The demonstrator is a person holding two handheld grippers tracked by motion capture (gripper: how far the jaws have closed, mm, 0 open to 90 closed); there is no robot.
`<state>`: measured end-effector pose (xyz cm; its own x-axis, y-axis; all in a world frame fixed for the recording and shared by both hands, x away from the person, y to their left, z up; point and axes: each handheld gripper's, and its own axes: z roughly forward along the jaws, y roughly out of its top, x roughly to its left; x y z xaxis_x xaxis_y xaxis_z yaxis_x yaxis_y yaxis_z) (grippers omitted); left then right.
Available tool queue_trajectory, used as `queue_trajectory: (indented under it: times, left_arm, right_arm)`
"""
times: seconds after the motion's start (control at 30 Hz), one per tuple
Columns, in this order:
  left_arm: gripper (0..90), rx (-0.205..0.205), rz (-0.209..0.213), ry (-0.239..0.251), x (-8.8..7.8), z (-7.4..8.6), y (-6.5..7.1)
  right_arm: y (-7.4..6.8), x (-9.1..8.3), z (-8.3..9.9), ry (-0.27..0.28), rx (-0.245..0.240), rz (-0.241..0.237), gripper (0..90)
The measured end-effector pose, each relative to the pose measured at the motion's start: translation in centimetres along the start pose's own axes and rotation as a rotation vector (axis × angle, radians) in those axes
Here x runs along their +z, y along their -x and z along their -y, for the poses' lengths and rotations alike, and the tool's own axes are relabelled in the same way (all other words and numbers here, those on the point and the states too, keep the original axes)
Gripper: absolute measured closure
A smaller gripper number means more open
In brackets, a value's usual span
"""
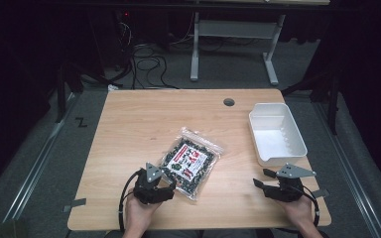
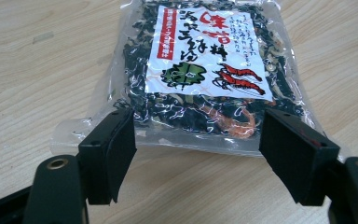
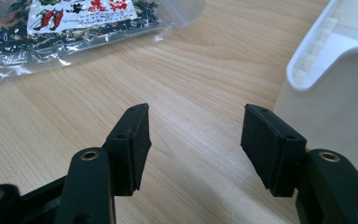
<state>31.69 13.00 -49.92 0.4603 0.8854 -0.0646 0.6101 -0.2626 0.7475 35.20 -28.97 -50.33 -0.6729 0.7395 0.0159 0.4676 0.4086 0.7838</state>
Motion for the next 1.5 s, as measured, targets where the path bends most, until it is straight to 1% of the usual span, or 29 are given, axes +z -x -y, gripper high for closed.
queue_trajectory:
  times: [0.03, 0.13, 0.17, 0.27, 0.3, 0.33, 0.37, 0.4, 0.47, 0.5, 0.53, 0.57, 0.6, 0.7, 0.77, 0.9, 1.03, 1.07, 1.1, 1.13, 1.27, 1.33, 1.4, 1.47, 1.5]
  left_arm:
    - [27.1, -0.003, -0.001, 0.0, 0.0, 0.0, 0.0]
    - [27.0, -0.004, -0.001, 0.001, 0.0, -0.1, -0.1]
    - [26.8, -0.008, -0.002, 0.005, 0.0, -0.1, -0.1]
    - [26.5, -0.01, -0.008, 0.014, -0.1, -0.4, -0.4]
    - [26.5, -0.022, -0.003, 0.013, -0.1, -0.5, -0.5]
    - [26.0, -0.033, 0.0, 0.008, 0.0, -0.9, -0.8]
    - [25.7, -0.033, 0.0, 0.008, 0.0, -0.9, -0.8]
    - [25.4, -0.041, -0.002, -0.002, 0.1, -1.5, -1.1]
    - [25.1, -0.054, 0.004, -0.007, 0.4, -2.0, -1.4]
    - [24.9, -0.054, 0.004, -0.007, 0.4, -2.0, -1.4]
    - [24.9, -0.054, -0.004, -0.014, 0.7, -2.3, -1.4]
    - [24.4, -0.045, -0.012, -0.017, 0.9, -2.6, -1.5]
    - [24.2, -0.051, -0.012, -0.026, 1.1, -2.7, -1.4]
    - [23.8, -0.046, -0.021, -0.043, 1.8, -3.2, -1.3]
    - [23.4, -0.044, -0.035, -0.05, 2.3, -3.6, -1.2]
    - [23.3, -0.044, -0.044, -0.052, 2.7, -3.9, -1.2]
    - [22.9, -0.044, -0.055, -0.067, 3.3, -4.4, -1.3]
    - [22.9, -0.053, -0.056, -0.065, 3.6, -4.5, -1.5]
    - [22.9, -0.053, -0.056, -0.065, 3.6, -4.5, -1.5]
    - [22.9, -0.064, -0.06, -0.068, 4.0, -4.6, -1.7]
    - [22.7, -0.073, -0.061, -0.073, 4.5, -4.6, -1.9]
    - [22.7, -0.08, -0.053, -0.073, 4.7, -4.6, -1.8]
    - [22.8, -0.082, -0.043, -0.08, 4.9, -4.6, -1.9]
    - [22.8, -0.081, -0.047, -0.083, 5.1, -4.6, -1.9]
    - [22.9, -0.075, -0.045, -0.094, 5.3, -4.6, -1.9]
  right_arm:
    - [0.1, 0.1, 0.1, -0.003, 0.004, -0.002, 42.3]
    - [0.2, 0.2, 0.3, -0.013, -0.003, 0.0, 42.1]
    - [0.1, 0.2, 0.3, -0.017, 0.003, 0.0, 41.8]
    - [0.2, 0.3, 0.4, -0.014, 0.002, 0.001, 39.6]
    - [0.2, 0.3, 0.4, -0.014, 0.002, 0.001, 39.6]
    - [0.2, 0.3, 0.4, -0.015, 0.002, 0.006, 39.0]
    - [0.2, 0.3, 0.4, -0.015, 0.002, 0.006, 39.0]
    - [0.3, 0.3, 0.5, -0.012, -0.002, 0.004, 38.8]
    - [0.4, 0.3, 0.6, -0.02, -0.001, 0.001, 39.4]
    - [0.4, 0.3, 0.6, -0.02, -0.001, 0.001, 39.4]
    - [0.4, 0.4, 0.6, -0.018, 0.001, -0.002, 40.0]
    - [0.5, 0.3, 0.7, -0.014, 0.003, -0.005, 40.1]
    - [0.5, 0.3, 0.7, -0.016, 0.003, -0.006, 40.1]
    - [0.5, 0.3, 0.7, -0.008, -0.007, -0.008, 39.9]
    - [0.5, 0.3, 0.8, -0.009, -0.003, -0.011, 39.0]
    - [0.6, 0.4, 0.8, -0.009, -0.001, -0.014, 38.3]
    - [0.5, 0.3, 0.8, -0.01, -0.002, -0.012, 38.0]
    - [0.5, 0.4, 0.8, -0.011, -0.007, -0.011, 37.9]
    - [0.5, 0.4, 0.9, -0.012, -0.008, -0.009, 37.9]
    - [0.5, 0.4, 0.9, -0.012, -0.007, -0.008, 37.8]
    - [0.5, 0.3, 0.9, -0.01, -0.009, -0.005, 37.5]
    - [0.5, 0.3, 0.9, -0.008, -0.01, -0.005, 37.4]
    - [0.5, 0.4, 0.9, -0.014, -0.013, -0.005, 37.0]
    - [0.5, 0.5, 0.9, -0.015, -0.014, -0.004, 37.0]
    - [0.5, 0.5, 0.9, -0.017, -0.014, -0.002, 36.9]
